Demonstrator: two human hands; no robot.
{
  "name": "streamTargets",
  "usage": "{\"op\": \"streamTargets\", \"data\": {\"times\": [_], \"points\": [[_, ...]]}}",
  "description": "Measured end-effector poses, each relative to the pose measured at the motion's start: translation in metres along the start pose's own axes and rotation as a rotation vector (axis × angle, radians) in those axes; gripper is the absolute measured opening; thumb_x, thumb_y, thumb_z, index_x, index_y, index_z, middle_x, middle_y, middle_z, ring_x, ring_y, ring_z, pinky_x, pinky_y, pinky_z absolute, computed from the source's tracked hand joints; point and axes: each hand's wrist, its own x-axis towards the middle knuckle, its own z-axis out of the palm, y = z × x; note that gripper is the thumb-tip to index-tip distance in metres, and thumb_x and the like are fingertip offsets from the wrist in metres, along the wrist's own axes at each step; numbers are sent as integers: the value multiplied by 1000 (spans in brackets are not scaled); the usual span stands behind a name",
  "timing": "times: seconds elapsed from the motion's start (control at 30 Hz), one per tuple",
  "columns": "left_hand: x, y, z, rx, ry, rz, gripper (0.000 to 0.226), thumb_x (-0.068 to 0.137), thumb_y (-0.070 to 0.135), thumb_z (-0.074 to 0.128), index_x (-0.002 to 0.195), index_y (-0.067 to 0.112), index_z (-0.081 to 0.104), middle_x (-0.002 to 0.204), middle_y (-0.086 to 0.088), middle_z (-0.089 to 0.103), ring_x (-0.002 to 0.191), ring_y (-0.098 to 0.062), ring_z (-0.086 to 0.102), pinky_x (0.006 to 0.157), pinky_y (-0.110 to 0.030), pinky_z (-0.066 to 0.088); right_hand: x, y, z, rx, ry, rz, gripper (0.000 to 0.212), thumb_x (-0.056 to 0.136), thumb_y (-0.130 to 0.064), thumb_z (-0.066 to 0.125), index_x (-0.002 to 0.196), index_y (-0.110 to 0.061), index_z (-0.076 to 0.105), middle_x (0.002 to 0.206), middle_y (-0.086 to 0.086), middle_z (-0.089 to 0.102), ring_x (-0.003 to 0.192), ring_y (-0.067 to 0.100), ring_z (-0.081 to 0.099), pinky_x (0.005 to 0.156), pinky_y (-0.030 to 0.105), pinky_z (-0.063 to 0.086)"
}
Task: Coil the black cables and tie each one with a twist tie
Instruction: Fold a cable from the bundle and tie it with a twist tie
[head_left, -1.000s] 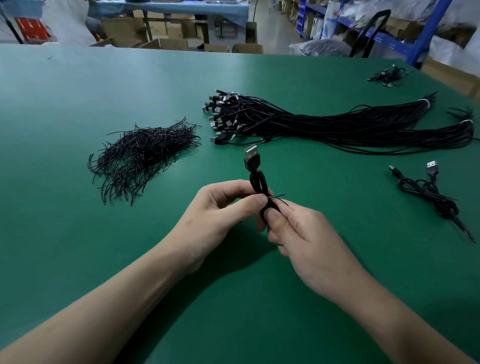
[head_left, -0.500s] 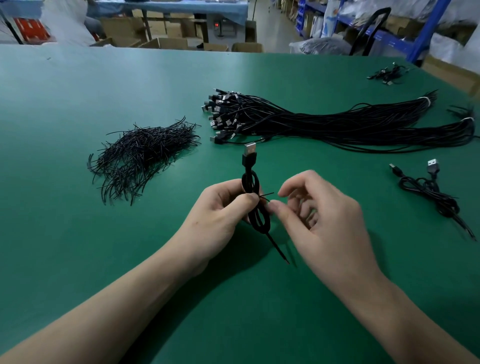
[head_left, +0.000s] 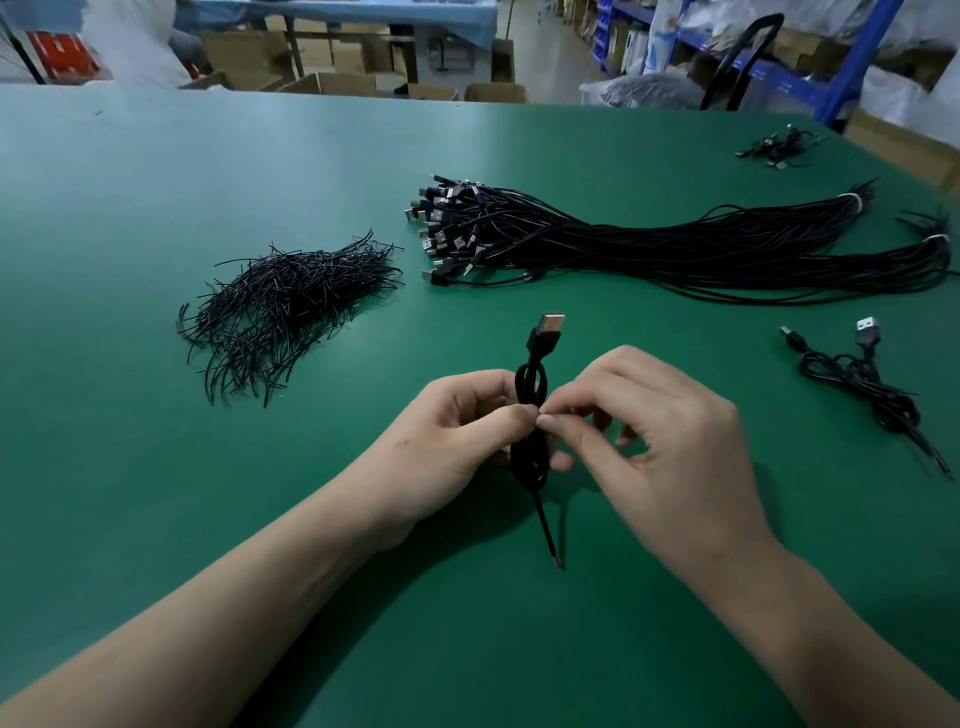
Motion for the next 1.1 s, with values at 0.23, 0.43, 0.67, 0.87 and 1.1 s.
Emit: {"op": "streamTargets", "data": {"times": [0.23, 0.43, 0.67, 0.87, 1.1], "points": [[-2, 3, 1, 195, 20, 44, 15, 104, 10, 55, 105, 2, 68, 94, -10, 76, 87, -18, 72, 81, -27, 55, 4, 7, -2, 478, -126, 451, 12, 86, -22, 79, 79, -28, 72, 71, -4, 73, 52, 7, 60, 49, 23, 43], [-4, 0, 9, 434, 202, 151, 8, 98, 13, 64, 102, 16, 70, 90, 2, 76, 83, -12, 74, 80, -33, 59, 6, 10, -2, 895, -232, 803, 6, 86, -18, 75, 81, -15, 74, 67, -1, 65, 58, 9, 52, 46, 17, 40], [-1, 0, 6, 191, 191, 49, 9, 97, 8, 64, 102, 6, 71, 93, -17, 76, 87, -30, 73, 87, -43, 58, 3, 6, -3, 267, -247, 337, 14, 99, -35, 59, 86, -29, 57, 67, -7, 65, 53, 10, 56, 51, 26, 44], [-1, 1, 7, 167, 151, 19, 11, 100, 6, 61, 105, 4, 70, 93, -17, 76, 92, -38, 72, 84, -41, 58, 3, 8, -3, 202, -277, 297, 37, 99, -45, 42, 69, -25, 48, 55, -6, 45, 48, 10, 38, 49, 32, 32], [-4, 2, 14, 272, 230, 91, 5, 96, 11, 67, 99, 12, 71, 89, -8, 73, 81, -30, 73, 82, -51, 58, 8, 0, 5, 733, -263, 754, 41, 99, -20, 44, 58, -21, 40, 48, -10, 26, 44, 9, 18, 41, 19, 19]]}}
